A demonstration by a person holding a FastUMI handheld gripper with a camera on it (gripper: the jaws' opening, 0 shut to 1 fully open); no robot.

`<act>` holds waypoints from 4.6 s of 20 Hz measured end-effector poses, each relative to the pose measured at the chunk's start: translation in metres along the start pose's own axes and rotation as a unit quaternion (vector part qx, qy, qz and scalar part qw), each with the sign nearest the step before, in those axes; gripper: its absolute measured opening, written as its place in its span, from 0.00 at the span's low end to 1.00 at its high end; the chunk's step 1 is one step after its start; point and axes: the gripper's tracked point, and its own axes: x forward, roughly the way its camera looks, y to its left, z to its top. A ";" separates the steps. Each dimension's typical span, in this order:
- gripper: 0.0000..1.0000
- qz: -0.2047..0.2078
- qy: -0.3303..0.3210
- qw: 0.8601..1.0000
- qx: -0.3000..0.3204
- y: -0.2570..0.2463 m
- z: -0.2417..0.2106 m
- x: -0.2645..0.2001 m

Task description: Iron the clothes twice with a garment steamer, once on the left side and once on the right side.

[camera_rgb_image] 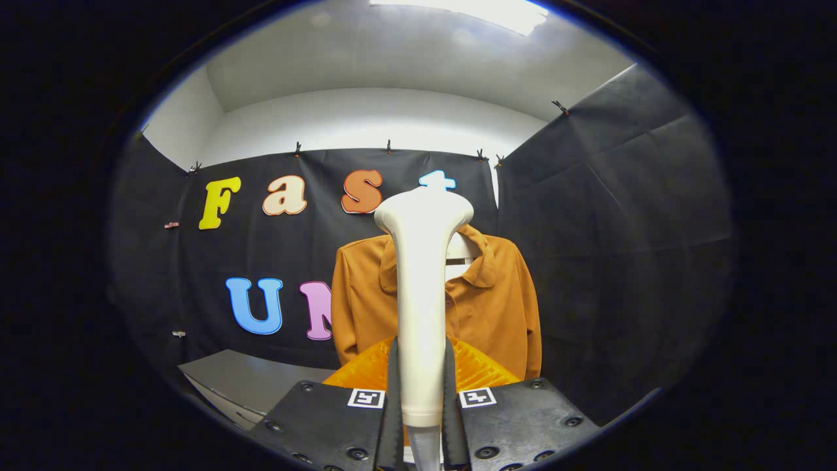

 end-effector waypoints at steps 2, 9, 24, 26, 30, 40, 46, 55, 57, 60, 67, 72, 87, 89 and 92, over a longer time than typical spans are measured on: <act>0.27 -0.002 -0.012 1.000 0.001 -0.010 0.011 0.008; 0.26 -0.012 0.004 1.000 0.020 -0.056 -0.008 0.047; 0.27 -0.013 0.125 0.991 0.041 -0.094 -0.139 0.077; 0.27 -0.012 0.144 0.988 0.045 -0.094 -0.157 0.071; 0.27 -0.011 0.182 0.982 0.040 -0.094 -0.194 0.057; 0.27 -0.032 0.264 0.964 0.030 -0.107 -0.279 0.020; 0.27 -0.049 0.315 0.947 0.030 -0.112 -0.322 -0.009; 0.27 -0.059 0.378 0.923 0.044 -0.097 -0.367 -0.072; 0.27 -0.061 0.377 0.923 0.046 -0.087 -0.363 -0.083; 0.27 -0.067 0.353 0.933 0.035 -0.074 -0.346 -0.088; 0.27 -0.053 0.264 0.963 0.032 -0.039 -0.255 -0.071; 0.27 -0.043 0.212 0.976 0.036 -0.013 -0.188 -0.052; 0.27 0.037 0.104 0.994 0.023 0.128 -0.050 -0.019; 0.27 0.047 0.102 0.993 0.024 0.149 -0.043 -0.020; 0.27 0.062 0.095 0.993 0.023 0.181 -0.031 -0.028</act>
